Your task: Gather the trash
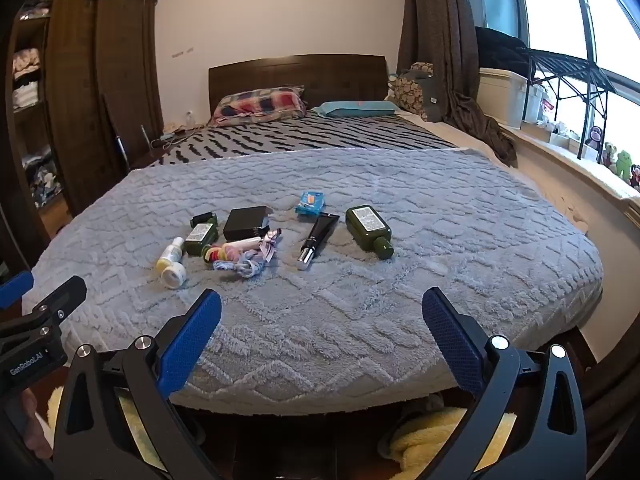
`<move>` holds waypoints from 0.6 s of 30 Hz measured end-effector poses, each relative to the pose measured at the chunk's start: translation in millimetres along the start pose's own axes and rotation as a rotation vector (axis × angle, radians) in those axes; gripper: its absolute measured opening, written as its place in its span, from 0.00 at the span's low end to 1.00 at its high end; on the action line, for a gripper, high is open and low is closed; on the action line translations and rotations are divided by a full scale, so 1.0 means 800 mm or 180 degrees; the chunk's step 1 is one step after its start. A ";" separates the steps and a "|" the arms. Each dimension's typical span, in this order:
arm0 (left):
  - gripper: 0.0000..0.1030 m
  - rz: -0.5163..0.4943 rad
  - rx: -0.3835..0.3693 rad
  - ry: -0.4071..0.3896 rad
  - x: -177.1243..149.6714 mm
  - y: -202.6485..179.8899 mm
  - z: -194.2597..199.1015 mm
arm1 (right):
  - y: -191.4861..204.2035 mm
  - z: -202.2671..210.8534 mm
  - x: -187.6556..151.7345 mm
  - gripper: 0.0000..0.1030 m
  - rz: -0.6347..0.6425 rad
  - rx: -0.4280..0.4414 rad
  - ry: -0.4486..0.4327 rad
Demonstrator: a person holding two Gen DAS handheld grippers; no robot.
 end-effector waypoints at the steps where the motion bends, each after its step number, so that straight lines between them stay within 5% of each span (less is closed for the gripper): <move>1: 0.92 -0.0003 0.0003 -0.0001 0.000 0.000 0.000 | 0.000 0.000 0.000 0.97 0.0000 0.0001 -0.0003; 18: 0.92 -0.0029 0.0015 -0.0011 0.004 -0.001 0.003 | 0.002 0.002 0.004 0.97 0.0023 -0.0031 -0.0030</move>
Point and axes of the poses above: each gripper's, at about its wrist camera, not at the fingertips, and z roughly against the way its jaws point, y to its left, x to its top, the point moved 10 cm from there along -z, roughly the way its jaws point, and after that the axes turned 5 degrees about z, right-handed, at the moved point
